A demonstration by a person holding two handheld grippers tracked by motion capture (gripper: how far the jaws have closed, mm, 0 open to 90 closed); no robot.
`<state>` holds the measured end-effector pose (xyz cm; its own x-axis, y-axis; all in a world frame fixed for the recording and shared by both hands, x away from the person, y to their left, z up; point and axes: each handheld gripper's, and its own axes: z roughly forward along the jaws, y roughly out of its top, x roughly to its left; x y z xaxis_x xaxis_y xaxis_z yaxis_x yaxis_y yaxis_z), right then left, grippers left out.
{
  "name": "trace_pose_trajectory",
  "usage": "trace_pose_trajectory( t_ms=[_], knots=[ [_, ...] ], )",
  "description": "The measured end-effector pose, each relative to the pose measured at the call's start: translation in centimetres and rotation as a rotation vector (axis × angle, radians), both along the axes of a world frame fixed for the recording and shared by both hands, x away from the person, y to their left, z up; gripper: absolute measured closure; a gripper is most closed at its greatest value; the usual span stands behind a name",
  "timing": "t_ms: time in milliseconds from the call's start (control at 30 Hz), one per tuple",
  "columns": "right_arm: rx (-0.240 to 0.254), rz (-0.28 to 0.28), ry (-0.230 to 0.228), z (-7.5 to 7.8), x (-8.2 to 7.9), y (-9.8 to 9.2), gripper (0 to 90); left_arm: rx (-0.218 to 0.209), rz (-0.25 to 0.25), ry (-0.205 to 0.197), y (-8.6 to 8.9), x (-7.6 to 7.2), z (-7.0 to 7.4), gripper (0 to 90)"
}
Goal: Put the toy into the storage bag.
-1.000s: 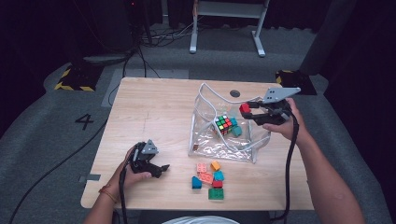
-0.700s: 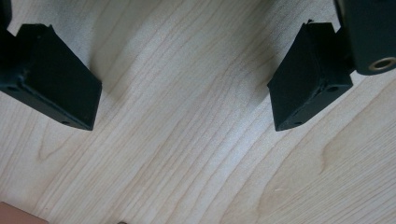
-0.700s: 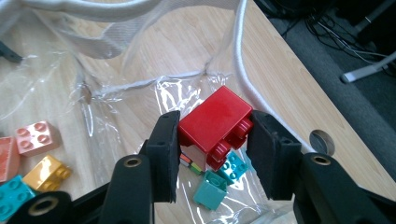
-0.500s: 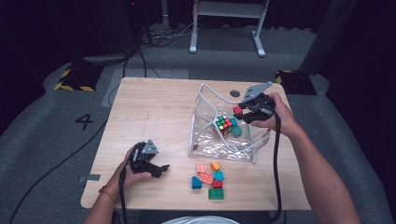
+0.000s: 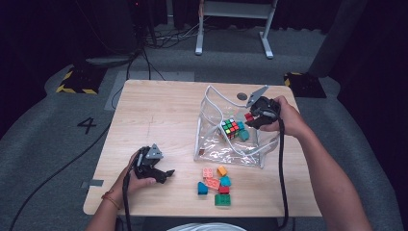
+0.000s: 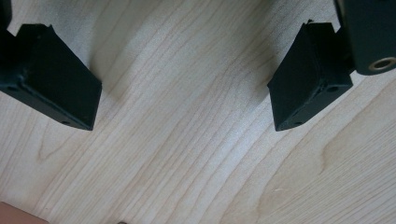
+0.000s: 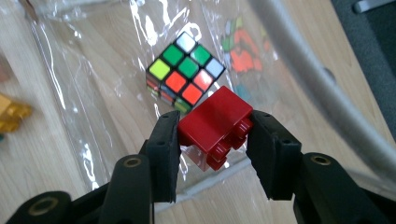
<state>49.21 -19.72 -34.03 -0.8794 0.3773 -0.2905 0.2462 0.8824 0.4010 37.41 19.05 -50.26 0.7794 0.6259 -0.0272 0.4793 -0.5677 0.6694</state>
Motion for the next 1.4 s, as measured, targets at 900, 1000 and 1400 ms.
trace_pose_trajectory(
  t_ms=[900,1000,1400],
  knots=[
    [-0.068,-0.025,0.084,-0.9,-0.1,-3.6,55.0,0.000,0.000,0.001,0.0,0.0,0.0,9.5],
    [-0.045,-0.018,0.079,-0.8,-0.3,-3.8,53.7,0.001,0.000,0.001,0.0,0.0,0.0,9.5],
    [0.136,0.010,0.026,0.6,-1.8,-4.9,47.0,0.000,0.000,0.000,0.0,0.0,0.0,9.5]
  ],
)
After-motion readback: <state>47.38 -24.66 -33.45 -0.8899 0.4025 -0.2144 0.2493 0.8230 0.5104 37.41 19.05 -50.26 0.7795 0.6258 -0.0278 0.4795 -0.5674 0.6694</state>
